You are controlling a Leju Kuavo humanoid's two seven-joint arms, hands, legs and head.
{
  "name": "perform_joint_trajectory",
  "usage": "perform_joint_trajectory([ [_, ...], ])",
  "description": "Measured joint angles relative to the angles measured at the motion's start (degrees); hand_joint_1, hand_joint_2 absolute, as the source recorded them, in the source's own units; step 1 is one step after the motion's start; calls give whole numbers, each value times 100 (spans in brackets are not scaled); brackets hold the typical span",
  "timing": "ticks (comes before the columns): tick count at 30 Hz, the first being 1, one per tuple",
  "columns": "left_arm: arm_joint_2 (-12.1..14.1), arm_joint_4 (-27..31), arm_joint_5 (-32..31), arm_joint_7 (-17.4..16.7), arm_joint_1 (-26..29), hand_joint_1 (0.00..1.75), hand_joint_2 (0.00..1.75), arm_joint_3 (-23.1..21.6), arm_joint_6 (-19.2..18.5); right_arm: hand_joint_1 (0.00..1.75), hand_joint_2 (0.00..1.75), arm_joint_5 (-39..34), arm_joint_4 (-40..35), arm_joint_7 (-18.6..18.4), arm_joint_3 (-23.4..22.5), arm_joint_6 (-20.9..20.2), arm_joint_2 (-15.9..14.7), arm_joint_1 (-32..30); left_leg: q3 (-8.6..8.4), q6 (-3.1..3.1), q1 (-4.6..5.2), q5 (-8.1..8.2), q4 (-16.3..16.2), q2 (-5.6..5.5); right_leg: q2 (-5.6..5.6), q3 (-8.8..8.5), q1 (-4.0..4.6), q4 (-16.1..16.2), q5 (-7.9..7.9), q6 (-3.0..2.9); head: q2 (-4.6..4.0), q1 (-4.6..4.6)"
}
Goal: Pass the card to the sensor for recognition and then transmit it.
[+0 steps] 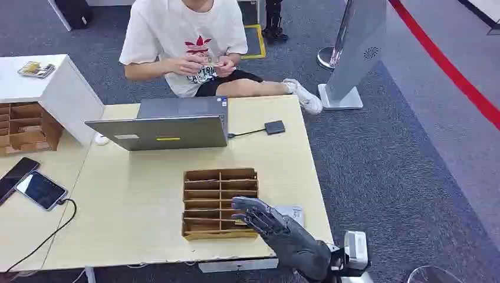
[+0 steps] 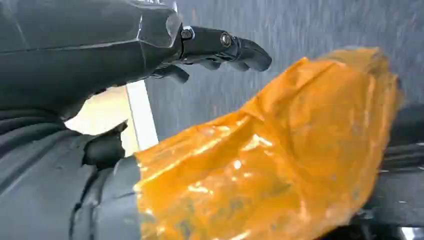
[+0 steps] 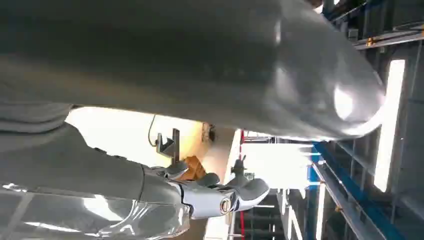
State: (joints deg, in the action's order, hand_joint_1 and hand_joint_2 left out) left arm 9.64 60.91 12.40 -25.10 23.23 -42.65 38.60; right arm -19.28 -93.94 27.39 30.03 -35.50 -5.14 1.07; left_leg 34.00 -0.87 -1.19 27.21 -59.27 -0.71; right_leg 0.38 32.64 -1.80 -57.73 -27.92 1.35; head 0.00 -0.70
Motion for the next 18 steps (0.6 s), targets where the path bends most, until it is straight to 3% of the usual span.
perform_joint_trajectory([
  [5,11,60,680,502,51,0,0,346,0,0,0,-114,40,-7,156,61,0,141,-2,-2,0,-3,0,-8,-7,-5,-1,-1,0,0,0,-2],
  [11,-347,53,1186,768,75,0,0,654,135,0,0,-173,114,17,267,68,-22,227,-4,0,1,-2,-3,-7,-4,-9,-2,3,1,1,0,0],
  [13,-358,-2,528,527,3,0,0,639,142,0,0,-171,118,33,269,107,-26,226,-4,0,2,-1,-4,-11,-8,-8,-2,6,1,1,0,0],
  [15,-369,-374,-426,140,-284,0,0,350,146,0,0,-147,116,39,254,112,-35,203,-3,0,1,-2,-4,-16,-15,-11,-1,6,1,1,0,-2],
  [18,-393,-852,-1004,-111,-660,0,0,-96,151,0,0,-109,96,37,188,83,-39,136,-8,-1,0,-1,-1,-7,-5,-12,0,4,1,0,0,-2],
])
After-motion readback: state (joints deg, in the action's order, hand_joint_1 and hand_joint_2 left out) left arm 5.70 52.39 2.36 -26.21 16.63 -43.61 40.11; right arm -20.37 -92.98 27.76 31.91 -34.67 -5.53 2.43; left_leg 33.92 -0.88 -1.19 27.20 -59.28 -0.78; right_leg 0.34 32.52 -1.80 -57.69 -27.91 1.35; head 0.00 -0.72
